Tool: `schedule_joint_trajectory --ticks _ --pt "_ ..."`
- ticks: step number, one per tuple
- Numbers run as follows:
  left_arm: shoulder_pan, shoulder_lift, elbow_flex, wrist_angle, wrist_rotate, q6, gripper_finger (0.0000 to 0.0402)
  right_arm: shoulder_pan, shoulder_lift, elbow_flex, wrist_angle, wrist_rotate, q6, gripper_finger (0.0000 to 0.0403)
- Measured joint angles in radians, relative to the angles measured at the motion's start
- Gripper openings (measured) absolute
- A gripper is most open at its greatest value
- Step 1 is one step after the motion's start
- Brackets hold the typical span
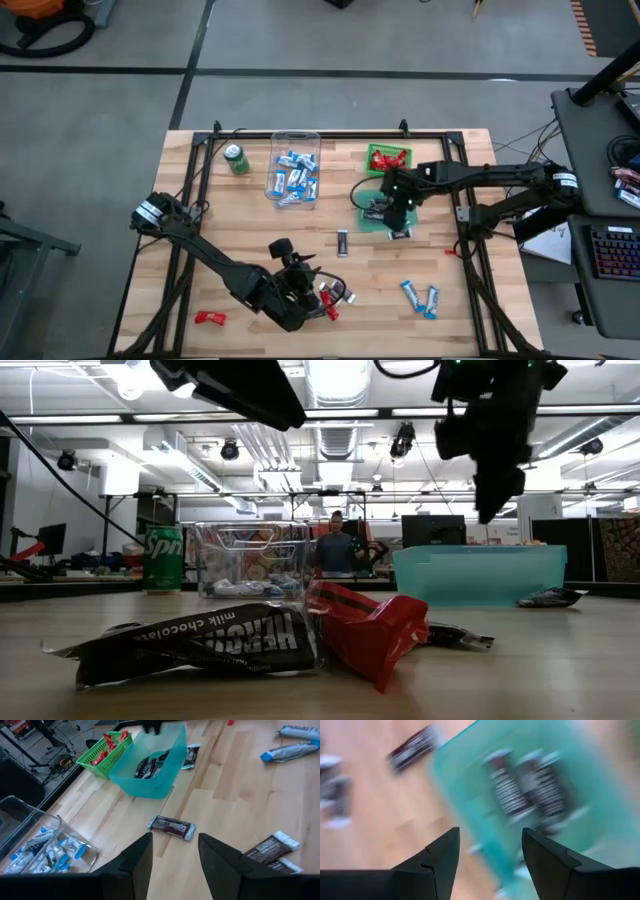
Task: Sort candy
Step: Put the brown candy into the blue bin
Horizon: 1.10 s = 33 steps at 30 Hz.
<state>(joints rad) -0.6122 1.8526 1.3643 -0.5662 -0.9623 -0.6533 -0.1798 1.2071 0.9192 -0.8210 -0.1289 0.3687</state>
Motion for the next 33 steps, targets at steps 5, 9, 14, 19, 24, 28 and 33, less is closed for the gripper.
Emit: schedule_joint_trajectory --ticks 5,9,14,19,24,28,33 --pt "-0.002 0.000 0.000 0.009 0.000 -0.024 0.0142 0.109 -0.003 -0.001 -0.057 -0.081 0.098 0.0201" --pt "-0.001 0.000 0.000 0.009 0.000 -0.030 0.0142 0.247 -0.002 -0.019 -0.116 -0.081 0.201 0.0201" --pt "-0.001 0.000 0.000 0.009 0.000 -0.011 0.0142 0.416 -0.003 -0.063 -0.154 -0.083 0.277 0.0201" --pt "0.000 0.000 0.000 0.009 -0.022 -0.006 0.0142 0.509 -0.012 -0.151 -0.129 -0.054 0.448 0.0201" --pt "0.001 0.000 0.000 0.009 -0.051 0.024 0.0142 0.536 -0.049 -0.302 0.046 -0.023 0.609 0.0201" --pt "0.002 0.000 0.000 0.009 -0.052 0.079 0.0142 0.554 -0.085 -0.420 0.199 0.099 0.730 0.0201" --pt "0.011 0.000 0.000 0.009 -0.053 0.129 0.0142 0.585 -0.094 -0.507 0.319 0.242 0.816 0.0201"
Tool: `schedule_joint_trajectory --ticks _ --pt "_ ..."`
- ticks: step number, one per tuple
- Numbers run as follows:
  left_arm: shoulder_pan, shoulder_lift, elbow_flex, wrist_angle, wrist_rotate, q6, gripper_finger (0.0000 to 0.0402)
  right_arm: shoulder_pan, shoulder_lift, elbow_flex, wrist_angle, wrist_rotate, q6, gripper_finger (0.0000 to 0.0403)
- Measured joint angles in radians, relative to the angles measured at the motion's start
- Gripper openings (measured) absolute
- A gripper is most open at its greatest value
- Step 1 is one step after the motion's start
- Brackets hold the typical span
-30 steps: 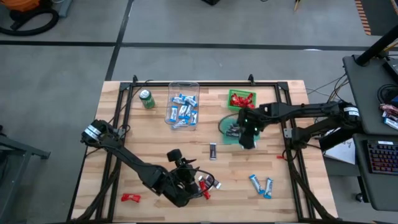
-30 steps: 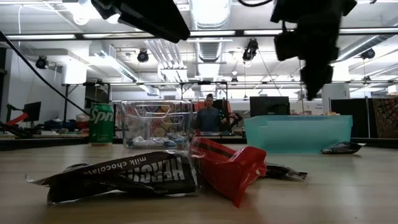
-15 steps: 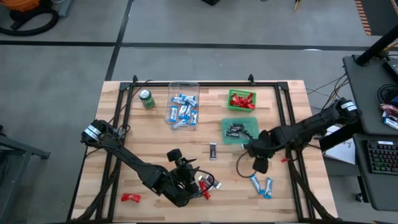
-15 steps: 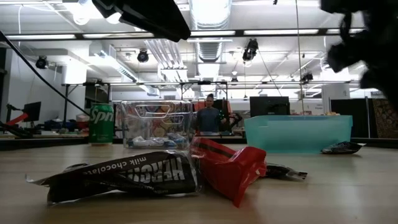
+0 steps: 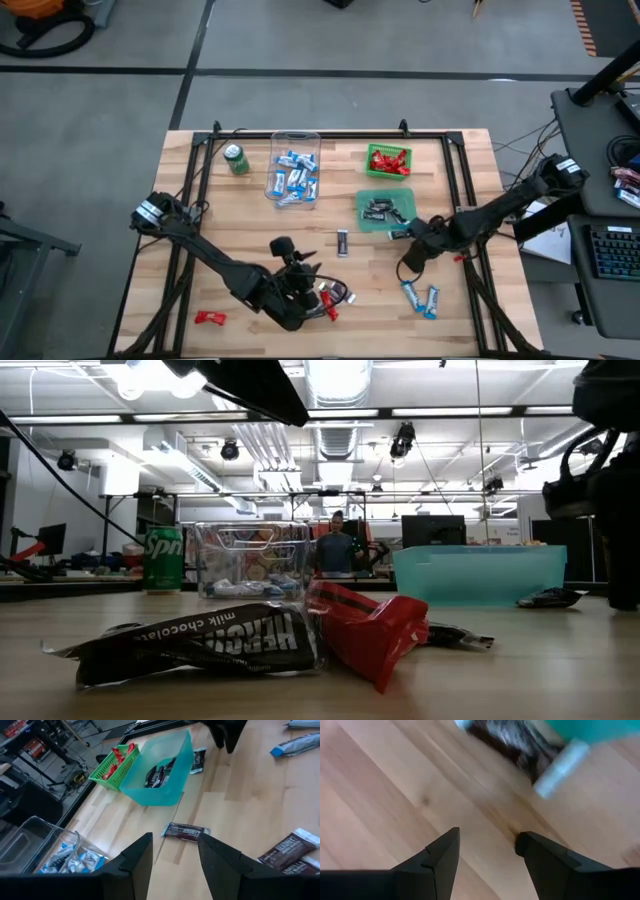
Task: Sort candy
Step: Put the brown candy into the blue bin
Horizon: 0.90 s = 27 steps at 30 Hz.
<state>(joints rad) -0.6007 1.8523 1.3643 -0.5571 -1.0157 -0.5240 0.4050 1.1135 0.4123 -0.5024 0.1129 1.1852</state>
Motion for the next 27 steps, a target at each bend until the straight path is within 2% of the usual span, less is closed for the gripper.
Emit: schedule_joint_trajectory --ticks 4,8,11,15,21,27 --pt "0.011 0.000 0.000 0.000 0.000 0.000 0.0142 0.054 -0.006 0.003 0.043 0.102 0.038 0.0201" --pt "0.014 0.003 0.000 0.000 -0.008 0.000 0.0142 0.131 -0.011 0.015 0.058 0.310 0.116 0.0192" --pt "0.015 0.010 0.000 -0.007 -0.017 -0.003 0.0142 0.167 -0.002 0.015 0.044 0.411 0.187 0.0173" --pt "0.016 0.014 0.000 -0.007 -0.018 -0.009 0.0142 0.171 0.023 -0.004 0.040 0.445 0.250 0.0155" --pt "0.016 0.014 0.000 -0.007 -0.023 -0.011 0.0142 0.171 0.081 -0.010 0.043 0.490 0.295 0.0153" --pt "0.016 0.014 0.000 -0.007 -0.023 -0.023 0.0142 0.172 0.096 -0.006 0.045 0.353 0.292 0.0153"
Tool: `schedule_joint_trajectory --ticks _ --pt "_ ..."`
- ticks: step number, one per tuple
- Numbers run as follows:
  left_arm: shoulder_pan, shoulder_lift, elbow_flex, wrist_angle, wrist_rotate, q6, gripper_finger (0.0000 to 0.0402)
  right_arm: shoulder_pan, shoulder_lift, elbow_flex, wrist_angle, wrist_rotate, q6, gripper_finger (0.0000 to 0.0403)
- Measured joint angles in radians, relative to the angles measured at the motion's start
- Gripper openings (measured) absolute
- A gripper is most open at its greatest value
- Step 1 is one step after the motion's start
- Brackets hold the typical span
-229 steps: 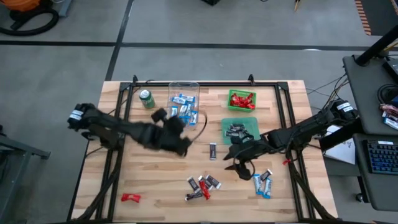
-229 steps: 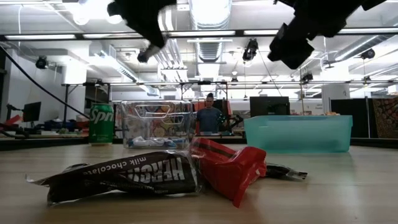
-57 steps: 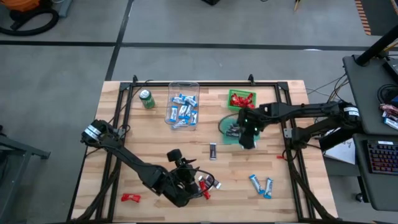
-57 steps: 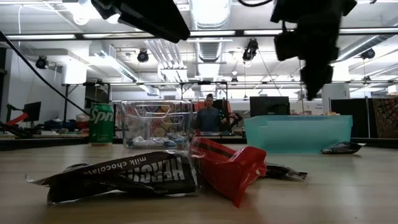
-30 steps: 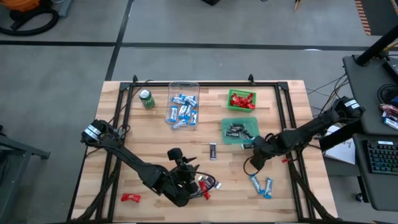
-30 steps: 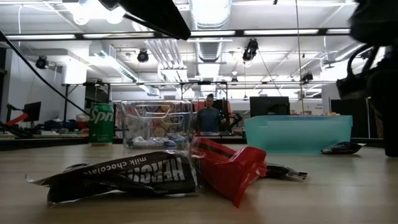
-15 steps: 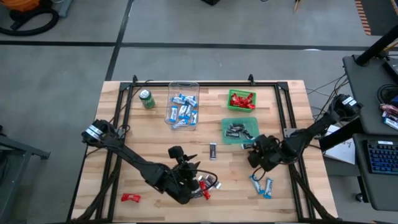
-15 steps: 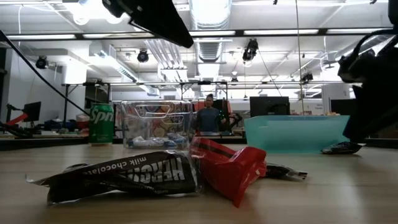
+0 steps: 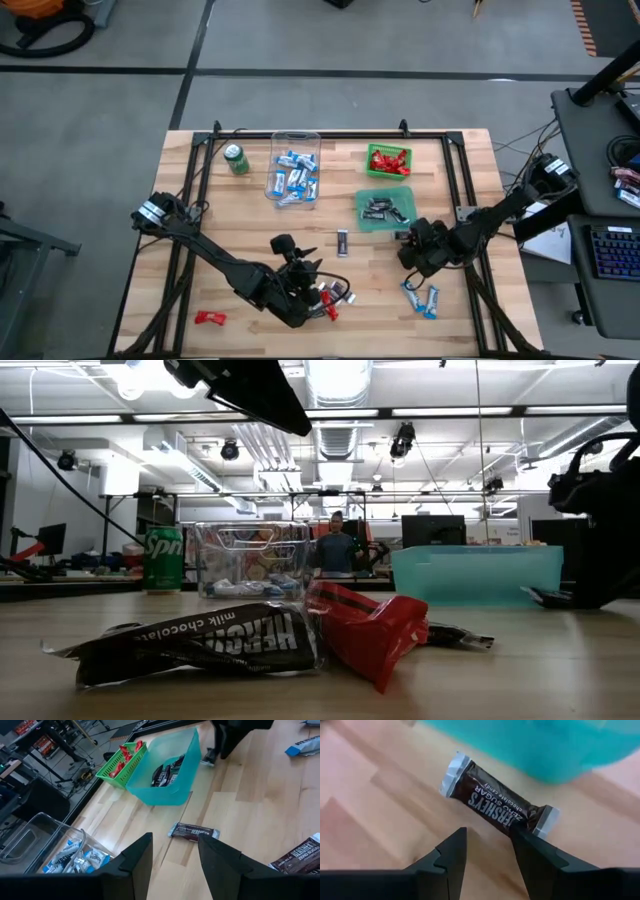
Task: Sort candy
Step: Put the brown candy into the blue bin
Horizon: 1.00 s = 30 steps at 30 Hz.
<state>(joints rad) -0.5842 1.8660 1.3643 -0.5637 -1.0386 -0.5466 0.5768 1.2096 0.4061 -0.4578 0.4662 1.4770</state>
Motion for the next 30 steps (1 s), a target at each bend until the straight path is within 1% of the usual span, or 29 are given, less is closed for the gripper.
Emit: schedule_joint_trajectory --ticks 4,6,9,12,16,18,20,23,27,30 --pt "0.000 0.000 0.000 0.000 0.000 -0.001 0.0142 0.008 -0.017 0.032 -0.004 -0.104 -0.015 0.0153" --pt "0.000 0.000 0.000 0.000 0.000 -0.001 0.0142 0.008 -0.025 0.056 -0.009 -0.151 -0.047 0.0153" --pt "0.000 0.000 0.000 0.002 0.000 -0.001 0.0142 0.008 -0.031 0.095 -0.012 -0.222 -0.177 0.0153" --pt "0.001 0.000 0.000 0.002 0.000 0.003 0.0142 0.008 -0.031 0.130 -0.043 -0.268 -0.336 0.0153" --pt "0.004 0.001 0.000 0.003 0.000 0.008 0.0142 0.008 -0.030 0.149 -0.042 -0.247 -0.587 0.0153" --pt "0.004 0.001 0.000 0.003 0.000 0.008 0.0142 0.008 -0.030 0.148 -0.052 -0.218 -0.679 0.0153" --pt "0.004 0.001 0.000 0.003 0.000 0.008 0.0142 0.007 -0.030 0.148 -0.075 -0.179 -0.739 0.0153" --pt "0.004 0.001 0.000 0.003 0.000 0.006 0.0142 0.003 -0.030 0.145 -0.108 -0.136 -0.755 0.0155" --pt "0.004 0.001 0.000 0.003 0.000 0.004 0.0142 0.004 -0.030 0.132 -0.096 -0.126 -0.735 0.0169" --pt "0.005 0.001 0.000 0.003 0.000 0.008 0.0142 0.003 -0.030 0.096 -0.059 -0.122 -0.713 0.0180"
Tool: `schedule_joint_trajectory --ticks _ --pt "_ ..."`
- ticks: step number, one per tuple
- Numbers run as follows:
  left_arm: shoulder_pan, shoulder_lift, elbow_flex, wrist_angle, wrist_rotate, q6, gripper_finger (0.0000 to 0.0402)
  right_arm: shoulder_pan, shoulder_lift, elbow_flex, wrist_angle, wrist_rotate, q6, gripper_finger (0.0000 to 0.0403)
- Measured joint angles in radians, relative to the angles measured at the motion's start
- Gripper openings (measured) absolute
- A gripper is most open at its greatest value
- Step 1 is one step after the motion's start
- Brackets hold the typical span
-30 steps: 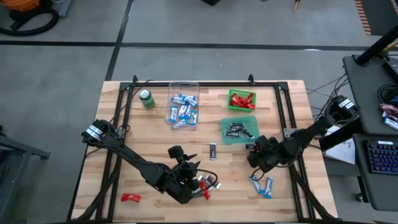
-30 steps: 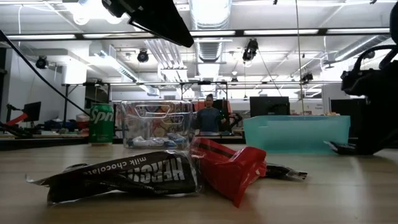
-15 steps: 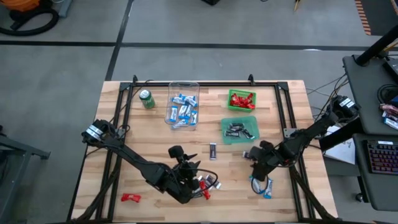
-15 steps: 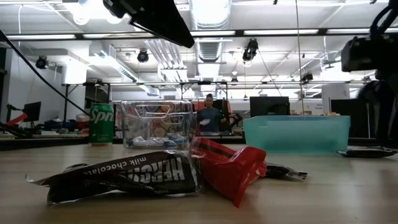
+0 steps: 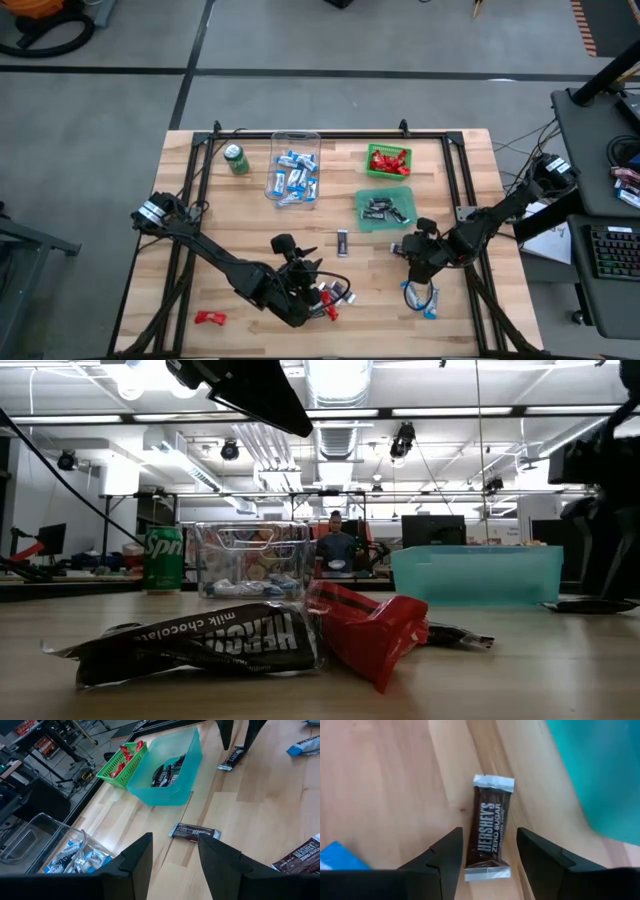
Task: Sort candy
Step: Put the brown candy into the blue bin
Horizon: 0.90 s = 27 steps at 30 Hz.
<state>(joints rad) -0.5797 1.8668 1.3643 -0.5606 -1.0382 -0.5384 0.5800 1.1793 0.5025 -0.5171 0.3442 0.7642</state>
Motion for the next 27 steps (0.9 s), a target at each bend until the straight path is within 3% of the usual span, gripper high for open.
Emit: schedule_joint_trajectory --ticks 8,17,27 --pt "0.001 0.000 0.000 0.000 0.000 0.002 0.0142 0.001 -0.001 -0.092 0.109 0.019 0.050 0.0165" --pt "0.001 0.000 0.000 0.000 0.000 0.002 0.0142 0.001 -0.003 -0.097 0.142 -0.004 0.034 0.0024" --pt "-0.002 0.000 0.000 0.000 0.003 -0.065 0.0142 0.000 -0.043 -0.005 0.175 -0.037 -0.035 0.0018"
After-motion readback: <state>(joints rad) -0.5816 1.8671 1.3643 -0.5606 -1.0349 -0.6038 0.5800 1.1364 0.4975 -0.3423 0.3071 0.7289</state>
